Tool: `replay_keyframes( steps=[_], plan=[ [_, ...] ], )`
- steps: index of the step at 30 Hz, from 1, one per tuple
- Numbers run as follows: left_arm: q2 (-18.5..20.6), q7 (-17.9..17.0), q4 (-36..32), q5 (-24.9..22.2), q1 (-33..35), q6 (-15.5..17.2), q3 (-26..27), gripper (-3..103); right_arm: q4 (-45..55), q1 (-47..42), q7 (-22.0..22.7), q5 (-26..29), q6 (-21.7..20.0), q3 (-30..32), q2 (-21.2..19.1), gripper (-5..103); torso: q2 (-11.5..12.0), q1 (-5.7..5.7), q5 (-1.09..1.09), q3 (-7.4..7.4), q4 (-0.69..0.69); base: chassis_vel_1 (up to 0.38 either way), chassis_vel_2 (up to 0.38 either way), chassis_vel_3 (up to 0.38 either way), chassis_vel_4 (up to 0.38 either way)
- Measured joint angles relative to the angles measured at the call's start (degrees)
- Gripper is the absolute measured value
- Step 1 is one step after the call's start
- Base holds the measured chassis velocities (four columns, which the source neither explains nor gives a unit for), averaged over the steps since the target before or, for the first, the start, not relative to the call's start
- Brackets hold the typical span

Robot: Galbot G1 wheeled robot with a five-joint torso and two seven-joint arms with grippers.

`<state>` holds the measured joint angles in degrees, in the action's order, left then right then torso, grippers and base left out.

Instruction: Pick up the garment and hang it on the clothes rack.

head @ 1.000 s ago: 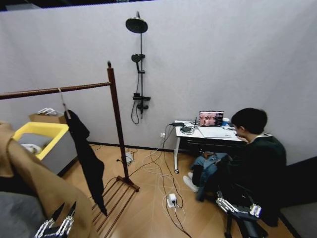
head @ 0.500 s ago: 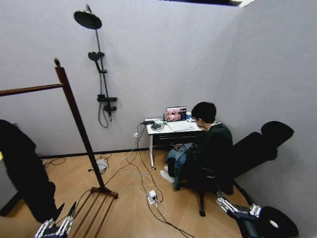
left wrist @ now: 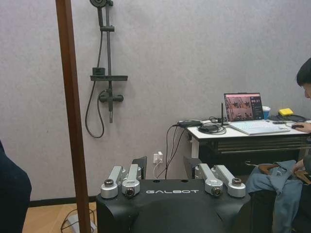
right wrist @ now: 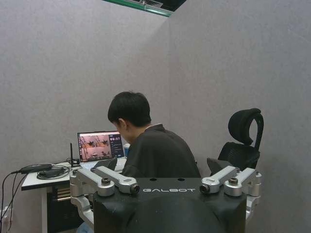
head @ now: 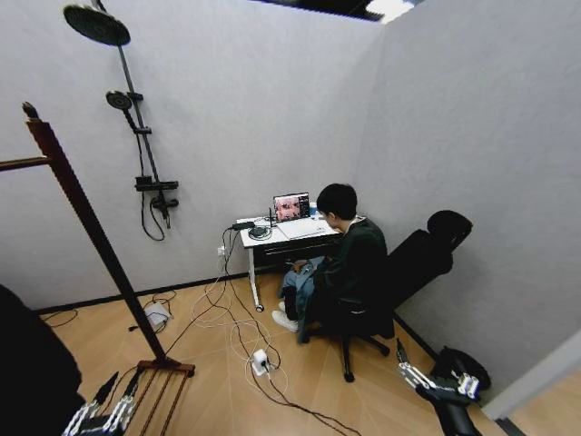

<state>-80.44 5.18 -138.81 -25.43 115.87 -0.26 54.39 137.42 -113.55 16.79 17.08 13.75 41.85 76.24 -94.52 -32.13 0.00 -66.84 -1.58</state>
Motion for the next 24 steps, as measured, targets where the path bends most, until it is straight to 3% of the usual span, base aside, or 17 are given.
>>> replay_keyframes(
  steps=[18,24],
  plan=[
    [0.0,0.0,0.0,0.0,0.0,0.0,0.0,46,0.0,0.0,0.0,0.0,0.0,0.0,0.0,100,-0.1,0.08,0.00,0.03,0.00,0.110,-0.111,-0.110,0.099],
    [0.0,0.0,0.0,0.0,0.0,0.0,0.0,46,0.0,0.0,0.0,0.0,0.0,0.0,0.0,100,0.0,0.00,0.01,-0.01,-0.02,0.002,0.005,0.022,0.015]
  ],
)
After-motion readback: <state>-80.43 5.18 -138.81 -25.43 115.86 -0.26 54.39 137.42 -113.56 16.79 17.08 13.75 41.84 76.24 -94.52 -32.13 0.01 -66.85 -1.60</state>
